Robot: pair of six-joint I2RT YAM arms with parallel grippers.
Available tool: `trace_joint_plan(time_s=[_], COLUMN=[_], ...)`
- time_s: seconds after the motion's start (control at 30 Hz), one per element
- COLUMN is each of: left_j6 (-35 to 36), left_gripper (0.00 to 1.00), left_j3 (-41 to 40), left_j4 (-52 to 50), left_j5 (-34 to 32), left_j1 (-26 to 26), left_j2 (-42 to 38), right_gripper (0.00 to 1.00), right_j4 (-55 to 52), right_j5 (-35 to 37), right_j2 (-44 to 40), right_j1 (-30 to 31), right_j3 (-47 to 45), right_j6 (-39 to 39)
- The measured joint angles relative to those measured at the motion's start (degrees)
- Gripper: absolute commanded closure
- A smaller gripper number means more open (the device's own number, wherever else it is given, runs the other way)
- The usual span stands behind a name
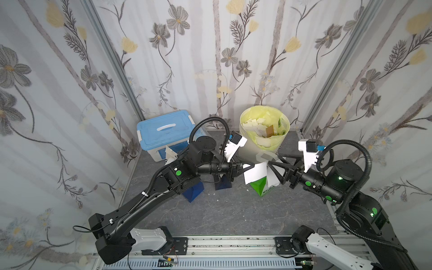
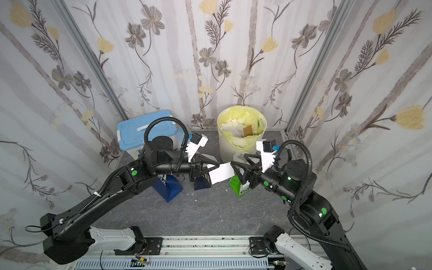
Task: Shred takeout receipts and throw away
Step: Shred the takeout receipt.
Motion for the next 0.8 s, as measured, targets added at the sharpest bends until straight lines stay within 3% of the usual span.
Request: trace_joint_plan(time_s=[0.2,0.4,0.53,0.8], left_j6=[6.1,7.7,7.8,7.8], left_gripper=[1.00,1.00,1.00,1.00], left_j3=[-0.2,-1.4,-1.6,-2.2], left_j4=[-0.3,-0.2,-0.1,0.2], left_j5=[5.0,7.9,8.2,7.9], left_j1=[0.0,0.0,0.0,0.0], left_j2=[-0.8,-1.2,-1.7,-2.2], right_gripper=[0.24,0.44,0.60,0.76], right_j4=[-1.9,-1.9,-1.1,-1.1], right_j5=[-10.9,-20.1,-23.0,-22.9], right_j2=[3.8,5.2,4.2,2.7], right_j1=[-0.1,-0.1,0.0,-0.1], right_j3=[0.2,-0.2,-1.2,-2.2], right_j6=[-2.5,-3.7,-3.6,-3.3])
